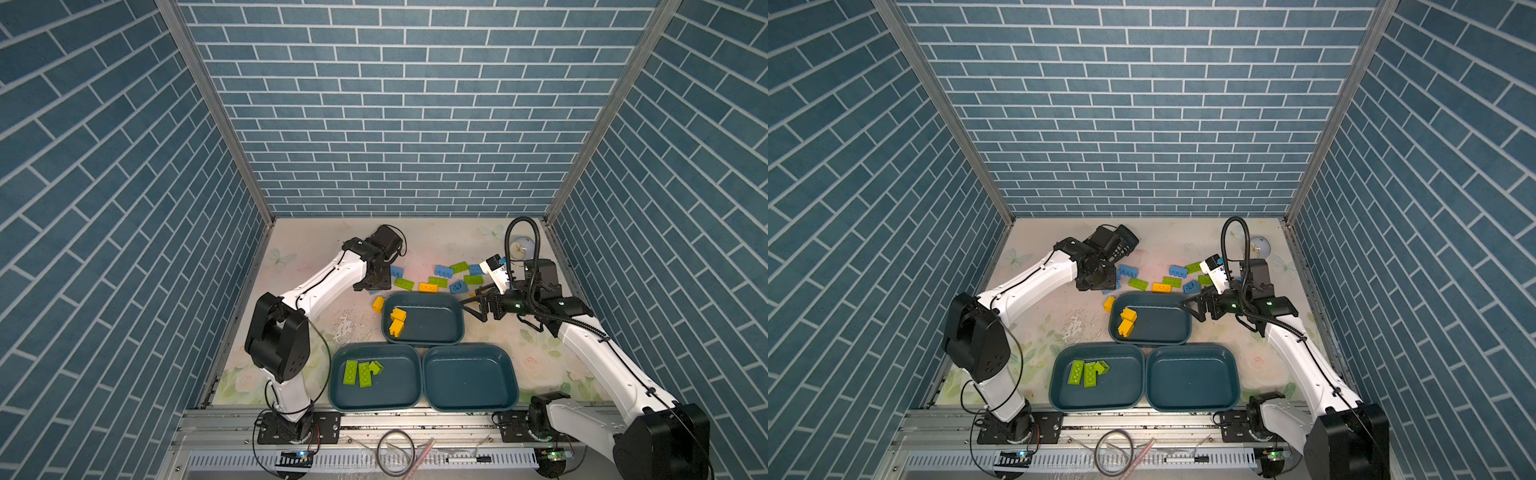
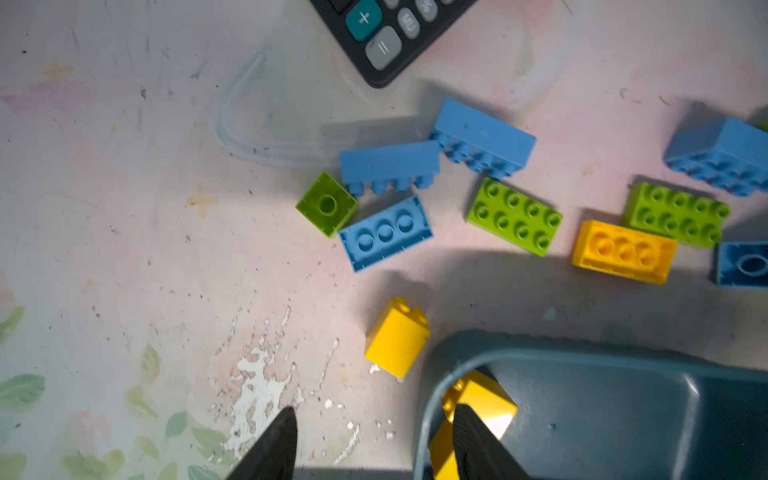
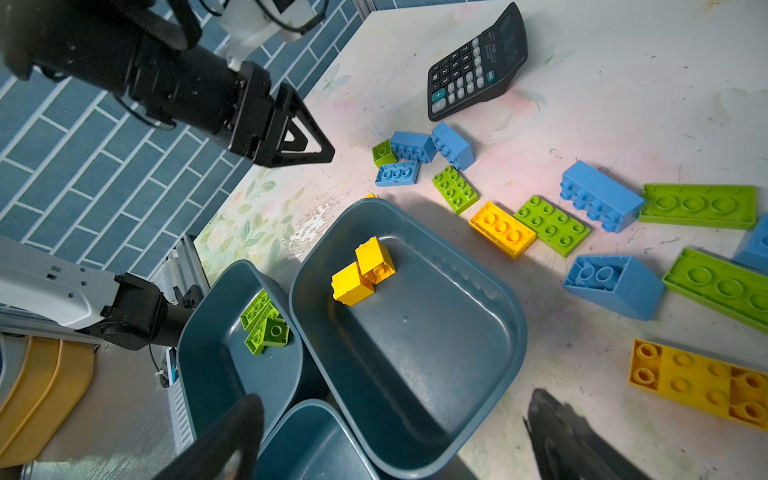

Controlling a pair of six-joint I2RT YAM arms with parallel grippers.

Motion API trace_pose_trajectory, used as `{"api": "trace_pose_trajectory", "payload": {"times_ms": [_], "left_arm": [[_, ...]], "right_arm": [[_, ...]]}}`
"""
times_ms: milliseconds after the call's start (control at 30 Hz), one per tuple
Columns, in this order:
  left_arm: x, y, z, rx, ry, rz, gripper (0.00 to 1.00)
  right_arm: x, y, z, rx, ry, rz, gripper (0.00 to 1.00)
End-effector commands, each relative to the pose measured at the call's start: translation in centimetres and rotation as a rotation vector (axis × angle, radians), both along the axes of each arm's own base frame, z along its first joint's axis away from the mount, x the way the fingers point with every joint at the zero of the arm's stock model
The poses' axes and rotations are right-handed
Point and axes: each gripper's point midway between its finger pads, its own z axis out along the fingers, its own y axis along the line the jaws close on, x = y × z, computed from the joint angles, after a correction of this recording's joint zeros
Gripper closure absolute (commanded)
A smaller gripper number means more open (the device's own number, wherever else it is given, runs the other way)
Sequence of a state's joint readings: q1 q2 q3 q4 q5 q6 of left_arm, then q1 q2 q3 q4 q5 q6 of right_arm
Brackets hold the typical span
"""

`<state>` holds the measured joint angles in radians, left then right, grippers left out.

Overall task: Sort the legos into containers by color
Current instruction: 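Reach the left gripper near the calculator and grasp a small green brick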

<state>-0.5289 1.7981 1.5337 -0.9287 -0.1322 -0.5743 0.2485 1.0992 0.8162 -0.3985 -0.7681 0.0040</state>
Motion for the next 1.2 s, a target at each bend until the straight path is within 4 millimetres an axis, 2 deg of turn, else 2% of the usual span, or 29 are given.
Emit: {"api": "trace_pose_trajectory", "payload": {"times_ms": [0,133,367,533,833,1167], "left_arm": [[1.7,1.2,-1.5,-0.01,0.031,0.005,0.36],[3.5,1.6,-3.3,-0.071,0.053,0.075,0.36],[5.1,1.8,-6.3,-0.087,0.086,0.139,0.36],[6.3,1.7,-7.5,-0.082,0.092,0.17,0.35],[6.4,3.1,-9.7,-0.051,0.127,0.206,0.35],[6.9,4.9,-10.5,-0.031,0.129,0.226,0.36]], "right_arm": [[0.5,0.5,1.0,0.03,-0.009,0.013,0.01],[1.0,0.6,0.6,0.029,0.004,0.012,0.01],[1.9,0.8,0.2,0.019,0.017,0.015,0.01],[2.6,1.0,-0.1,0.016,0.028,0.023,0.01],[3.0,1.2,-0.7,0.01,0.04,0.033,0.01],[3.3,1.4,-1.0,0.017,0.046,0.038,0.01]]}}
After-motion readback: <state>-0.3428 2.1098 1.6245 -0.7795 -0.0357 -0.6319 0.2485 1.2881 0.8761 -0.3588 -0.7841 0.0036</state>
